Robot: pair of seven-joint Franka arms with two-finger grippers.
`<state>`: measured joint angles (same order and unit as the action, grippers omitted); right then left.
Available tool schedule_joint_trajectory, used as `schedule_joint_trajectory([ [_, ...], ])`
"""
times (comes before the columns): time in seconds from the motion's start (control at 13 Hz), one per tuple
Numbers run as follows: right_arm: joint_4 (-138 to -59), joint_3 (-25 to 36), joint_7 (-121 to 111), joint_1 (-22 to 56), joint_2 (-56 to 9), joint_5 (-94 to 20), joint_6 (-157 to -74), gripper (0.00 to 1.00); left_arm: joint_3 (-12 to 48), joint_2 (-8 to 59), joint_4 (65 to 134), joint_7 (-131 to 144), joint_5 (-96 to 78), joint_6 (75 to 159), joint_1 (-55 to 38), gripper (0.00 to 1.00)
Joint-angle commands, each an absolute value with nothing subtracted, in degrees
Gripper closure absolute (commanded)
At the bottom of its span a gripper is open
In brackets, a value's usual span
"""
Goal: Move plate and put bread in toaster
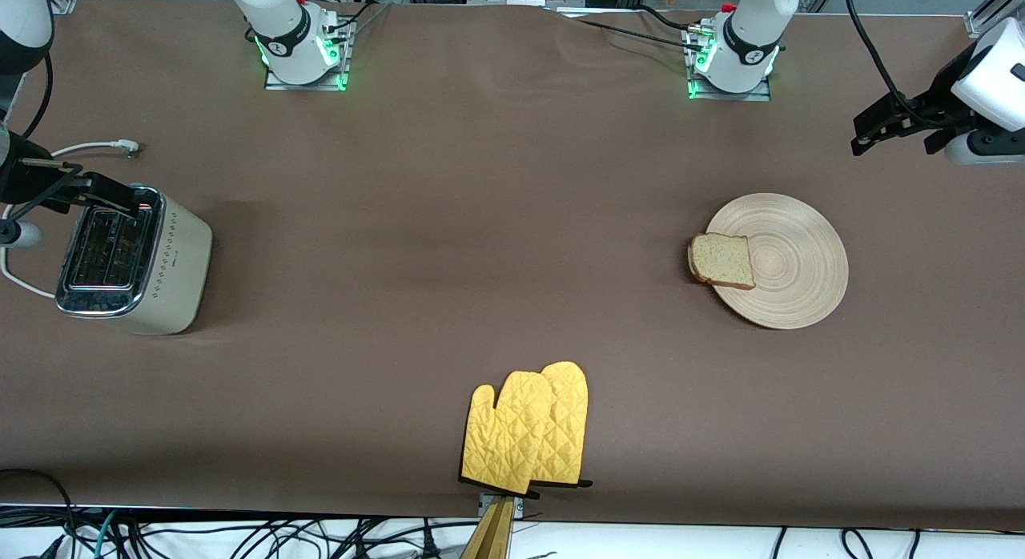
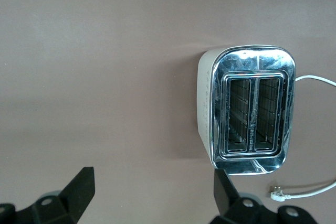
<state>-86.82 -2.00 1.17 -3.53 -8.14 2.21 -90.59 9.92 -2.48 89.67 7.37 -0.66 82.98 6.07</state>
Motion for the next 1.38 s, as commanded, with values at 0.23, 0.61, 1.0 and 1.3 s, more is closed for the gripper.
schedule_joint_trajectory([
  [0.23, -85.25, -2.11, 0.53, -3.78, -8.79, 1.06, -89.38, 0.0, 10.2, -1.58, 87.28, 6.59, 0.97, 81.56, 6.33, 0.0],
  [0.61, -85.25, -2.11, 0.53, -3.78, -8.79, 1.05, -89.38, 0.0, 10.11, -1.58, 87.28, 6.59, 0.97, 81.56, 6.33, 0.0],
  [1.0, -85.25, -2.02, 0.53, -3.87, -8.79, 1.05, -89.38, 0.0, 10.02, -1.58, 87.19, 6.68, 0.88, 81.56, 6.33, 0.0],
  [1.3, -85.25, -2.02, 0.53, -3.87, -8.79, 1.05, -89.38, 0.0, 10.02, -1.58, 87.19, 6.77, 0.79, 81.56, 6.42, 0.0],
])
